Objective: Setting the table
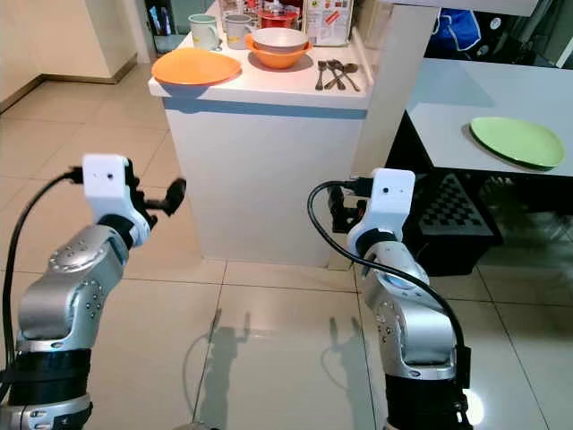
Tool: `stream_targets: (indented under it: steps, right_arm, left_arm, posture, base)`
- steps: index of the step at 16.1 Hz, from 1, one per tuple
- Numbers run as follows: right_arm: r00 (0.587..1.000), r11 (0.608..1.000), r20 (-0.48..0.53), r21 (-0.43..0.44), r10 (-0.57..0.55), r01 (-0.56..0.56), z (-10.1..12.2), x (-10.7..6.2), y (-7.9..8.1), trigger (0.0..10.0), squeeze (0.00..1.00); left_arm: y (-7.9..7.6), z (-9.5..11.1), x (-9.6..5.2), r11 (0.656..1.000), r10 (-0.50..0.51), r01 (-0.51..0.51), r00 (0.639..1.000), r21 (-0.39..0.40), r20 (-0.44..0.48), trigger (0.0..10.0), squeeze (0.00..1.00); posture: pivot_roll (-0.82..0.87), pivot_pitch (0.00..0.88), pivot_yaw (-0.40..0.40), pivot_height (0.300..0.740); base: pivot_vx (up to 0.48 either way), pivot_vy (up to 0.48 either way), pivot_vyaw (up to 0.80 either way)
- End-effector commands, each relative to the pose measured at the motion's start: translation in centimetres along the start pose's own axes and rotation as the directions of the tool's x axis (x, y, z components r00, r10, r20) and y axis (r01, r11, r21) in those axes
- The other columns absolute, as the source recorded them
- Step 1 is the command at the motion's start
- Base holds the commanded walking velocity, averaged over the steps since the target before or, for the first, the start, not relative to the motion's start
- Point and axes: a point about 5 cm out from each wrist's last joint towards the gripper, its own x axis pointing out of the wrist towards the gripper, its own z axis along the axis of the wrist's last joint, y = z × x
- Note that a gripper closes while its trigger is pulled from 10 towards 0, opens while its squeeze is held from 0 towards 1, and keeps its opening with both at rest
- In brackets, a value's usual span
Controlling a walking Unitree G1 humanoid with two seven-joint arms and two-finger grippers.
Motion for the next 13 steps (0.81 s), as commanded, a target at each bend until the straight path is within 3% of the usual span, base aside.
stream_targets:
  steps: [1, 2, 3, 5, 7, 10, 11, 12, 13]
  right_arm:
    - [0.998, 1.000, 0.052, -0.017, -0.022, 0.023, 0.9, -0.2, -0.2, 10.0, 0.16]
    - [0.997, 1.000, 0.076, -0.010, -0.025, 0.026, 1.1, -0.2, -0.2, 10.0, 0.16]
    - [0.989, 0.999, 0.139, 0.014, -0.054, 0.052, 2.1, -0.1, -0.3, 10.0, 0.00]
    - [0.979, 0.998, 0.192, 0.003, -0.064, 0.065, 3.0, -0.2, -0.3, 10.0, 0.00]
    - [0.971, 0.997, 0.228, -0.019, -0.074, 0.080, 3.2, -0.7, -0.7, 10.0, 0.00]
    - [0.978, 0.991, 0.184, -0.076, -0.097, 0.113, 2.4, -0.7, -1.0, 10.0, 0.00]
    - [0.990, 0.997, 0.131, -0.050, -0.046, 0.053, 1.9, -0.5, -0.6, 10.0, 0.00]
    - [0.995, 0.998, 0.084, -0.008, -0.057, 0.058, 1.0, -0.5, -0.8, 10.0, 0.00]
    - [0.997, 0.999, 0.061, 0.000, -0.054, 0.054, 0.4, -0.5, -0.7, 10.0, 0.00]
  left_arm:
    - [-1.2, 2.1, -0.1, 0.997, -0.071, 0.073, 0.991, -0.021, 0.115, 10.0, 0.00]
    - [-1.4, 2.4, -0.3, 0.996, -0.080, 0.084, 0.987, -0.022, 0.139, 10.0, 0.00]
    - [-1.9, 2.1, -0.2, 0.997, -0.071, 0.069, 0.989, 0.020, 0.126, 10.0, 0.00]
    - [-1.6, 1.8, 0.1, 1.000, -0.023, 0.021, 0.990, 0.016, 0.138, 10.0, 0.00]
    - [-1.2, 2.2, 0.5, 0.997, 0.072, -0.079, 0.968, 0.024, 0.239, 10.0, 0.00]
    - [-0.8, 2.0, 0.7, 0.982, 0.129, -0.150, 0.975, 0.111, 0.180, 10.0, 0.00]
    - [-0.4, 2.0, 0.7, 0.970, 0.132, -0.163, 0.976, 0.181, 0.172, 10.0, 0.00]
    - [0.2, 2.0, 0.6, 0.981, 0.143, -0.161, 0.975, 0.103, 0.168, 10.0, 0.00]
    - [0.5, 2.0, 0.4, 0.975, 0.150, -0.174, 0.975, 0.140, 0.165, 10.0, 0.00]
  posture:
    - [0.05, 0.000, -0.020, 0.740]
    - [0.05, 0.000, -0.020, 0.740]
    - [0.05, 0.000, -0.002, 0.740]
    - [0.02, 0.000, 0.024, 0.740]
    - [0.02, 0.000, 0.024, 0.740]
    - [0.02, 0.000, 0.025, 0.740]
    - [0.02, 0.000, 0.024, 0.740]
    - [0.04, 0.000, 0.005, 0.740]
    - [0.04, 0.000, 0.004, 0.740]
  base:
    - [0.000, 0.000, 0.00]
    - [0.000, 0.000, 0.00]
    - [0.000, 0.000, 0.00]
    - [0.000, 0.000, 0.00]
    - [0.000, 0.000, 0.00]
    - [0.000, 0.000, 0.00]
    - [0.000, 0.000, 0.00]
    - [0.000, 0.000, 0.00]
    - [0.000, 0.000, 0.00]
